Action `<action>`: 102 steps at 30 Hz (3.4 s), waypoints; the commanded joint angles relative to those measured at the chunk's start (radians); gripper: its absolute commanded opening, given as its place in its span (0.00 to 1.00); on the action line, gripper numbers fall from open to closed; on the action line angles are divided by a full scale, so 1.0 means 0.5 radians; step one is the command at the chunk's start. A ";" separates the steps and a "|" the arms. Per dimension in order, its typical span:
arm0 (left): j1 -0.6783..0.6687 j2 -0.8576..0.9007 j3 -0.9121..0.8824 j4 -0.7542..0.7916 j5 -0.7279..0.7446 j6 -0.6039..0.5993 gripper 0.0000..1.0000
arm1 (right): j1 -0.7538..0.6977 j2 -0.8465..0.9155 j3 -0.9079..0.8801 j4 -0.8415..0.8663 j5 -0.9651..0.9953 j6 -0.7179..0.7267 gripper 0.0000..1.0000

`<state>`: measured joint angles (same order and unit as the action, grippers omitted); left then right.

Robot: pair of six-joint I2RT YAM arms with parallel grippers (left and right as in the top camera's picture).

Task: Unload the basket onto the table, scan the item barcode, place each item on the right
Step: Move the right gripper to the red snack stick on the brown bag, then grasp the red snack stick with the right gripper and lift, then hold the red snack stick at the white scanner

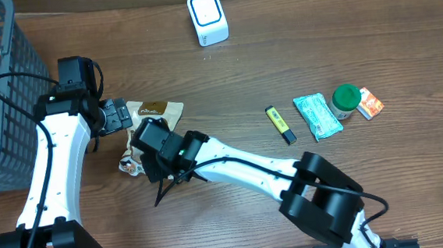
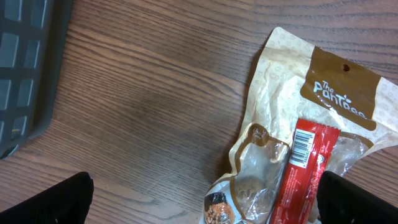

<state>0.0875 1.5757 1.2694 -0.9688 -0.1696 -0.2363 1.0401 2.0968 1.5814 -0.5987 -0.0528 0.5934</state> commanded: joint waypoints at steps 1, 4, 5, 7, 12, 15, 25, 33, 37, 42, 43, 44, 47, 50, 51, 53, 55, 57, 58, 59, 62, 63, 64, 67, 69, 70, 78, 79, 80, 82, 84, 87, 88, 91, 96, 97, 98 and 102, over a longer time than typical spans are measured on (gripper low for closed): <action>0.008 0.013 0.011 0.003 -0.020 -0.008 1.00 | 0.007 0.043 -0.020 0.008 0.062 0.019 0.31; 0.008 0.013 0.011 0.003 -0.020 -0.008 1.00 | 0.006 0.047 -0.020 0.006 0.069 0.019 0.33; 0.008 0.013 0.011 0.003 -0.020 -0.008 1.00 | 0.006 0.047 -0.020 0.002 0.070 0.019 0.34; 0.008 0.013 0.011 0.002 -0.020 -0.008 1.00 | 0.006 0.049 -0.020 -0.004 0.069 0.019 0.34; 0.008 0.013 0.011 0.002 -0.020 -0.008 1.00 | 0.014 0.076 -0.020 -0.015 0.066 0.020 0.34; 0.008 0.013 0.011 0.003 -0.020 -0.008 1.00 | 0.018 0.122 -0.020 -0.011 0.066 0.021 0.34; 0.008 0.013 0.011 0.002 -0.020 -0.008 1.00 | 0.021 0.165 -0.020 0.016 0.066 0.021 0.29; 0.008 0.013 0.011 0.003 -0.020 -0.008 1.00 | 0.016 0.164 -0.019 0.014 0.050 0.018 0.04; 0.008 0.013 0.011 0.002 -0.020 -0.008 1.00 | -0.031 0.112 -0.017 -0.040 0.021 0.009 0.04; 0.008 0.013 0.011 0.002 -0.020 -0.008 1.00 | -0.151 -0.082 -0.017 -0.134 -0.237 -0.211 0.04; 0.008 0.013 0.011 0.003 -0.020 -0.008 1.00 | -0.175 -0.121 -0.017 -0.162 -0.311 -0.298 0.04; 0.008 0.013 0.011 0.002 -0.021 -0.008 1.00 | -0.199 -0.162 -0.017 -0.196 -0.383 -0.401 0.04; 0.008 0.013 0.011 0.003 -0.021 -0.008 1.00 | -0.297 -0.315 -0.017 -0.400 -0.584 -0.832 0.04; 0.008 0.013 0.011 0.002 -0.020 -0.008 1.00 | -0.357 -0.401 -0.017 -0.582 -0.635 -1.133 0.04; 0.008 0.013 0.011 0.002 -0.020 -0.008 1.00 | -0.394 -0.440 -0.018 -0.722 -0.655 -1.398 0.04; 0.008 0.013 0.011 0.002 -0.020 -0.008 1.00 | -0.418 -0.446 -0.018 -0.845 -0.695 -1.655 0.04; 0.008 0.013 0.011 0.002 -0.020 -0.008 0.99 | -0.441 -0.446 -0.018 -0.986 -0.749 -1.928 0.04; 0.008 0.013 0.011 0.002 -0.020 -0.008 1.00 | -0.456 -0.446 -0.018 -1.085 -0.774 -2.133 0.04; 0.008 0.013 0.011 0.003 -0.021 -0.008 1.00 | -0.462 -0.446 -0.018 -1.129 -0.772 -2.216 0.04; 0.008 0.013 0.011 0.002 -0.019 -0.008 1.00 | -0.467 -0.446 -0.018 -1.156 -0.772 -2.269 0.04; 0.008 0.013 0.011 0.002 -0.021 -0.008 1.00 | -0.485 -0.446 -0.018 -1.201 -0.738 -2.393 0.04; 0.008 0.013 0.011 0.002 -0.020 -0.008 1.00 | -0.490 -0.446 -0.018 -1.202 -0.705 -2.393 0.04; 0.008 0.013 0.011 0.002 -0.021 -0.008 1.00 | -0.499 -0.446 -0.018 -1.202 -0.658 -2.392 0.04; 0.008 0.013 0.011 0.003 -0.020 -0.008 1.00 | -0.531 -0.446 -0.018 -1.201 -0.485 -2.383 0.04; 0.008 0.013 0.011 0.002 -0.020 -0.008 1.00 | -0.554 -0.446 -0.018 -1.201 -0.447 -2.386 0.04; 0.008 0.013 0.011 0.002 -0.020 -0.008 1.00 | -0.565 -0.446 -0.018 -1.199 -0.441 -2.386 0.04; 0.007 0.013 0.011 0.002 -0.020 -0.008 1.00 | -0.663 -0.446 0.233 -1.201 -0.022 -2.234 0.03; 0.008 0.013 0.011 0.002 -0.020 -0.008 1.00 | -0.678 -0.446 0.292 -1.213 0.031 -2.235 0.04; 0.008 0.013 0.011 0.002 -0.020 -0.008 1.00 | -0.694 -0.446 0.365 -1.231 0.101 -2.235 0.03; 0.008 0.013 0.011 0.003 -0.020 -0.008 1.00 | -0.719 -0.446 0.506 -1.245 0.278 -2.235 0.03; 0.008 0.013 0.011 0.003 -0.020 -0.008 1.00 | -0.739 -0.446 0.632 -1.238 0.470 -2.237 0.03; 0.008 0.013 0.011 0.002 -0.020 -0.008 1.00 | -0.761 -0.446 0.791 -1.109 0.816 -2.280 0.03; 0.008 0.013 0.011 0.003 -0.020 -0.008 1.00 | -0.766 -0.446 0.822 -1.034 0.927 -2.336 0.03; 0.007 0.013 0.011 0.002 -0.020 -0.008 1.00 | -0.797 -0.429 0.830 -0.616 1.244 -2.699 0.03; 0.008 0.013 0.011 0.002 -0.020 -0.008 1.00 | -0.855 -0.327 0.830 -0.094 1.461 -3.077 0.03; 0.008 0.013 0.011 0.002 -0.020 -0.008 1.00 | -0.868 -0.294 0.830 0.027 1.518 -3.118 0.03; 0.008 0.013 0.011 0.002 -0.020 -0.008 1.00 | -0.880 -0.266 0.830 0.120 1.554 -3.137 0.03; 0.008 0.013 0.011 0.002 -0.020 -0.008 1.00 | -0.935 -0.113 0.830 0.433 1.611 -3.226 0.03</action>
<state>0.0875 1.5757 1.2694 -0.9699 -0.1699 -0.2363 0.5953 1.9675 1.9808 -0.4290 0.6701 -0.9245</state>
